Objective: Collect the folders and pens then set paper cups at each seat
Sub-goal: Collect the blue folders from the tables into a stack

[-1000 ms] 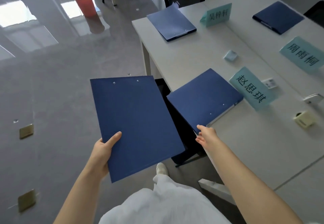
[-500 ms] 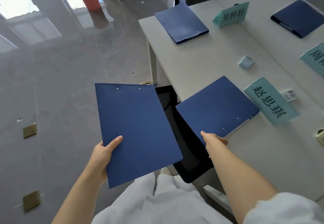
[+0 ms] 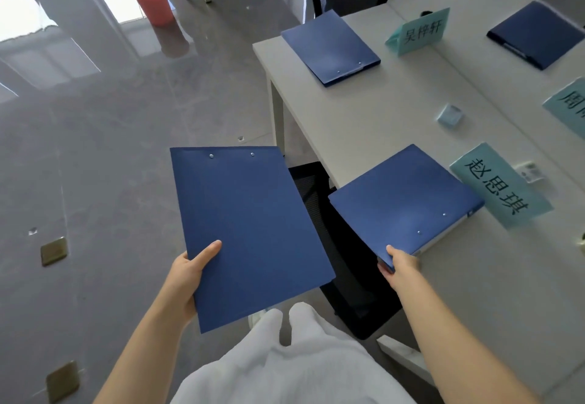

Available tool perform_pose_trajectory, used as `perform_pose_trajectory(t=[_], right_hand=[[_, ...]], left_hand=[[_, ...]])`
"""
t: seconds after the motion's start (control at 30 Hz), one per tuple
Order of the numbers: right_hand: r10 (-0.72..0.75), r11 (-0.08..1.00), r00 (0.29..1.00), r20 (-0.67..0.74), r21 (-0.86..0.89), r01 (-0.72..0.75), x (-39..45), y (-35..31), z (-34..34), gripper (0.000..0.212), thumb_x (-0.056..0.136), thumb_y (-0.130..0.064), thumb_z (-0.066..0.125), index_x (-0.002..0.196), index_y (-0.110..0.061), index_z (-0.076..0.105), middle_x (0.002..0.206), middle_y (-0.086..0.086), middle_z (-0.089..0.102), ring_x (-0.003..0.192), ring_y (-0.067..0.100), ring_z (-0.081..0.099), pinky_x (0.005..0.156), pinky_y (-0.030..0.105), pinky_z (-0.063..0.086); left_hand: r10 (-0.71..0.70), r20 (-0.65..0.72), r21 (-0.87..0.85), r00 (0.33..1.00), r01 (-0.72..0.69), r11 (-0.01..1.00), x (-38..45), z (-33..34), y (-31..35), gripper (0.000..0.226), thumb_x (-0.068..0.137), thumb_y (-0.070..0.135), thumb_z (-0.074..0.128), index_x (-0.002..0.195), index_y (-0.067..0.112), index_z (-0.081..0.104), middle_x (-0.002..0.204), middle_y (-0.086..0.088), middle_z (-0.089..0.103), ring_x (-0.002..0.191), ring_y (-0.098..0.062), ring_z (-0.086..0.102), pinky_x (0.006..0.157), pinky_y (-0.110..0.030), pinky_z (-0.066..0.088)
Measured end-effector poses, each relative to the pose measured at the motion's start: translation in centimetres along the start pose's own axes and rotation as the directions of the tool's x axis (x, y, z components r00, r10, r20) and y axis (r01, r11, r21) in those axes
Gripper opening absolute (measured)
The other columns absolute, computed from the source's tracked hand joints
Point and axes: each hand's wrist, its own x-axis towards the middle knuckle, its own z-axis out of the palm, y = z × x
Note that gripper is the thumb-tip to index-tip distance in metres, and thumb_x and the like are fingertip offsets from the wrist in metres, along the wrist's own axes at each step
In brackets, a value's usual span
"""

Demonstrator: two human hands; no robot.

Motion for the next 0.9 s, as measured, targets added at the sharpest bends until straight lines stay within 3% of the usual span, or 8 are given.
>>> perform_pose_trajectory(t=[0.1,0.2,0.3,0.47,0.57,0.67,0.7,0.9], right_hand=[[-0.034,0.94,0.983,0.182,0.341,-0.031,-3.5,-0.1,-0.2,0.028,0.091,0.002,0.055,0.118,-0.002,0.049,0.108,0.019,0.059,0.086,0.036,0.064,0.07,0.043,0.058],[-0.025,0.851,0.951,0.308,0.505,-0.142,-6.3,-0.4,0.1,0.038,0.092,-0.001,0.054,0.129,-0.002,0.049,0.12,0.023,0.059,0.096,0.039,0.066,0.059,0.035,0.06],[0.022,0.751,0.866,0.499,0.564,-0.344,-9.8,-1.0,0.4,0.033,0.094,-0.007,0.052,0.127,-0.003,0.055,0.101,0.02,0.07,0.086,0.03,0.073,0.056,0.023,0.058],[-0.036,0.769,0.694,0.719,0.463,-0.44,-14.0,-0.7,2.5,0.096,0.04,0.007,0.091,0.128,-0.01,0.057,0.107,0.012,0.071,0.092,0.021,0.072,0.05,0.018,0.056],[-0.047,0.894,0.652,0.757,0.323,-0.31,-16.0,-0.2,4.5,0.091,0.042,-0.003,0.094,0.125,-0.017,0.059,0.11,0.01,0.071,0.092,0.021,0.072,0.045,0.018,0.053],[-0.061,0.982,0.618,0.783,0.16,-0.105,-18.3,0.5,6.7,0.039,0.076,-0.009,0.068,0.113,-0.023,0.067,0.111,0.005,0.071,0.085,0.02,0.072,0.04,0.015,0.048],[-0.064,0.995,0.59,0.805,0.099,-0.026,-18.8,0.7,7.2,0.036,0.082,-0.008,0.06,0.114,-0.024,0.066,0.112,0.004,0.071,0.084,0.021,0.071,0.04,0.015,0.046],[-0.046,0.857,0.541,0.84,-0.245,0.453,-21.0,1.9,10.1,0.04,0.085,0.0,0.059,0.12,-0.02,0.056,0.1,0.004,0.068,0.061,0.014,0.061,0.035,0.022,0.04]], left_hand=[[0.002,0.019,-0.008,1.0,-0.002,1.0,0.6,-0.5,0.7,0.027,0.088,0.029,0.067,0.11,0.014,0.063,0.104,-0.009,0.074,0.089,-0.034,0.07,0.072,-0.045,0.057],[0.012,0.039,-0.007,0.999,-0.011,1.0,1.3,-1.2,1.4,0.026,0.089,0.029,0.067,0.11,0.015,0.062,0.103,-0.008,0.073,0.087,-0.033,0.07,0.069,-0.044,0.056],[0.021,0.054,-0.022,0.998,-0.02,1.0,1.8,-2.2,2.1,0.028,0.088,0.029,0.068,0.111,0.014,0.063,0.101,-0.008,0.075,0.084,-0.031,0.072,0.068,-0.043,0.057],[0.022,0.074,-0.053,0.997,-0.018,0.998,2.3,-4.1,3.5,0.031,0.087,0.032,0.068,0.112,0.013,0.064,0.096,-0.007,0.077,0.079,-0.03,0.074,0.067,-0.042,0.057],[0.044,0.091,-0.061,0.995,-0.039,0.997,2.4,-5.6,4.3,0.032,0.088,0.032,0.067,0.113,0.012,0.064,0.096,-0.007,0.077,0.079,-0.029,0.074,0.069,-0.043,0.058],[0.068,0.093,-0.076,0.993,-0.061,0.995,2.3,-7.4,5.1,0.034,0.089,0.035,0.065,0.112,0.01,0.065,0.096,-0.007,0.077,0.08,-0.028,0.074,0.066,-0.039,0.059],[0.073,0.097,-0.085,0.993,-0.065,0.994,2.4,-7.9,5.4,0.035,0.089,0.037,0.064,0.112,0.01,0.065,0.097,-0.008,0.077,0.08,-0.027,0.074,0.063,-0.037,0.059],[0.099,0.067,-0.151,0.993,-0.088,0.985,3.3,-11.1,6.8,0.044,0.086,0.045,0.063,0.114,0.011,0.065,0.102,-0.007,0.076,0.087,-0.027,0.074,0.062,-0.035,0.06]])
